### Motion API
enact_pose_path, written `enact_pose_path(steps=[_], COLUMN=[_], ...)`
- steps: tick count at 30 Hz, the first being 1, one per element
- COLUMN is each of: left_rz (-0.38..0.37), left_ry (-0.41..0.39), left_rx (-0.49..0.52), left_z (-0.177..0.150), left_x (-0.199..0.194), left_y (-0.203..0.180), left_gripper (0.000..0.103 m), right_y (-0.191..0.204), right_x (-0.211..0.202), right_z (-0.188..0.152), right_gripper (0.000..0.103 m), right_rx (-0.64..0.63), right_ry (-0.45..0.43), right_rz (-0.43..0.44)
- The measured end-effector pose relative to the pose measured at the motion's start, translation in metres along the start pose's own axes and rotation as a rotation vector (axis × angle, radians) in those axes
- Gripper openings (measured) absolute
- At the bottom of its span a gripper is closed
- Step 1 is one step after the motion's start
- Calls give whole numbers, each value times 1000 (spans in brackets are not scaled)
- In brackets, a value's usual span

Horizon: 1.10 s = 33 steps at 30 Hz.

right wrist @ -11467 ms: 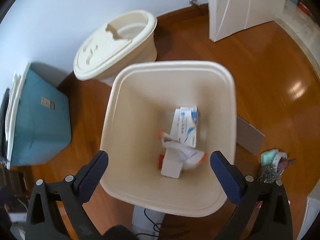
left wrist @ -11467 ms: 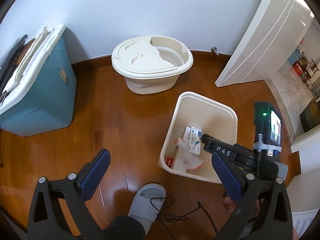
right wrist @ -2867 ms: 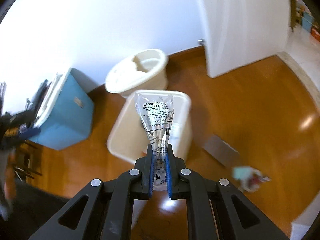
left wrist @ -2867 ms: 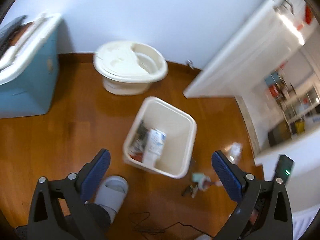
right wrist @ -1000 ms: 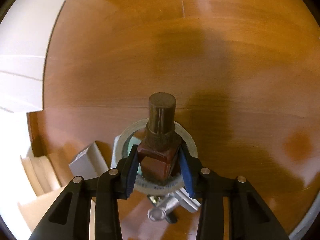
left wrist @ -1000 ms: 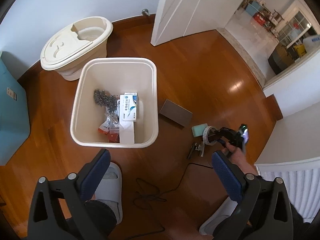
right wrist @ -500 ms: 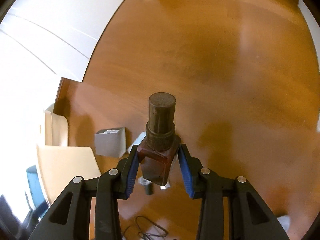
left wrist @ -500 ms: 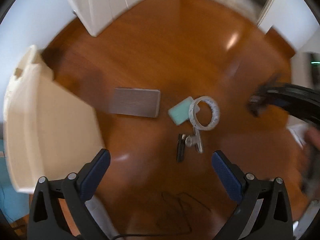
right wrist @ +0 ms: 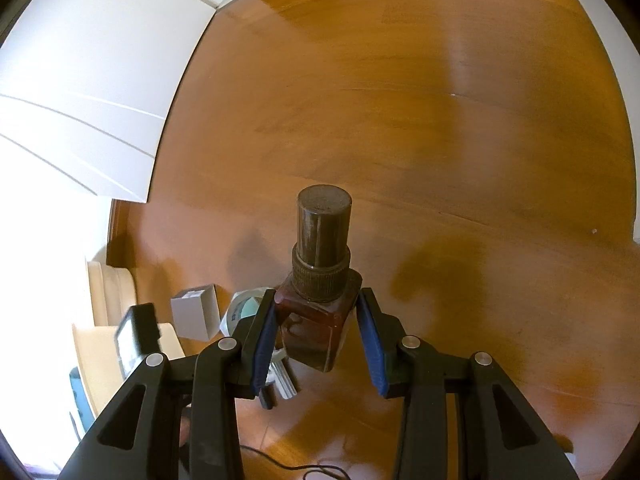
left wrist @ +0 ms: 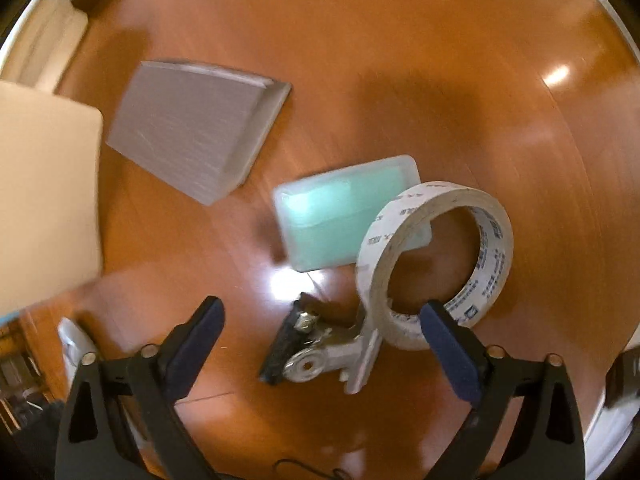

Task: Collect trash
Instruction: 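Grasp the brown glass bottle with the right tool while the left tool grasps the white tape roll, then drop the tape roll into the wastebasket with the left tool while the right tool drops the bottle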

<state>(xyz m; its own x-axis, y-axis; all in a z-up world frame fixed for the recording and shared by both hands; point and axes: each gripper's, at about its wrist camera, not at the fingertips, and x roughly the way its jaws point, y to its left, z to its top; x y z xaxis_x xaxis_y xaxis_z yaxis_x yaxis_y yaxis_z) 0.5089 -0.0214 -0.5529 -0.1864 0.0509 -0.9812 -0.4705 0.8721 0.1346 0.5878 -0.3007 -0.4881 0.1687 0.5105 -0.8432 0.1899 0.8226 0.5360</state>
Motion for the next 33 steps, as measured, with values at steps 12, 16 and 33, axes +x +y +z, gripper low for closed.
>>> enact_pose_path(steps=[12,16,33], left_rz=[-195,-307,-195], left_ry=[-22,-96,-327], left_rx=[29,25,-265], left_z=[-18,-36,-48], left_x=[-18,-80,-249], left_y=[14,59,393], left_gripper=[8,8,12], right_y=[0,25,244], right_x=[-13,-34,-183], right_z=[1,-3,-110], right_gripper=[41,41,41], right_rx=[-7,-61,-314], right_ry=[-14,-22,-81], right_rz=[-4,-20,117])
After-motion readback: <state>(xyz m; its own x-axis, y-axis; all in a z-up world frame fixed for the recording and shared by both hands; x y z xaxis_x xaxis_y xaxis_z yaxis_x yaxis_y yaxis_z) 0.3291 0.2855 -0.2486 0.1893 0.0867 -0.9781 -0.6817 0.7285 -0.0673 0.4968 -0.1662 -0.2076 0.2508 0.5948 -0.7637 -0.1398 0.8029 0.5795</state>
